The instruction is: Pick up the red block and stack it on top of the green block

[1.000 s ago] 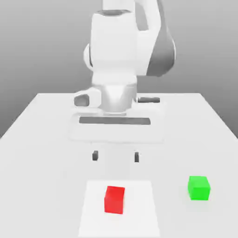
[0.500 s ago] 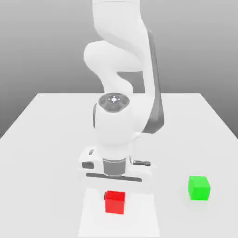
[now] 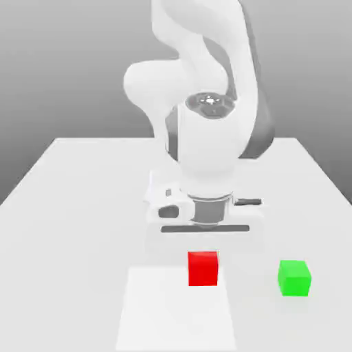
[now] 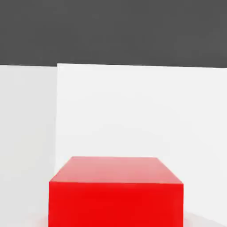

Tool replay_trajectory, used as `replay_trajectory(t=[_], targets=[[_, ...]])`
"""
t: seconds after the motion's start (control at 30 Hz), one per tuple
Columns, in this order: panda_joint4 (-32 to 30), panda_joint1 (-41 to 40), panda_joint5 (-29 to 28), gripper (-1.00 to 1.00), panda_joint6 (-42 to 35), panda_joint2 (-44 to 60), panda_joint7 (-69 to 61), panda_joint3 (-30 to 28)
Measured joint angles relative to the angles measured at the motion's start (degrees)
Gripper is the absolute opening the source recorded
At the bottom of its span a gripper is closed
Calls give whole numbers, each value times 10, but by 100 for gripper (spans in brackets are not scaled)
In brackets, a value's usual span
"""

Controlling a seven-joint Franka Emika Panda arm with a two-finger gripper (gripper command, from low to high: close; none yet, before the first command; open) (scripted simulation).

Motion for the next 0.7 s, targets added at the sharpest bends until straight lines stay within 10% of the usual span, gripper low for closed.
replay_trajectory(t=[0.67,0.7], targets=[[22,177,-34,-100,43,66,-44,51],[22,178,-42,100,56,80,-38,47]])
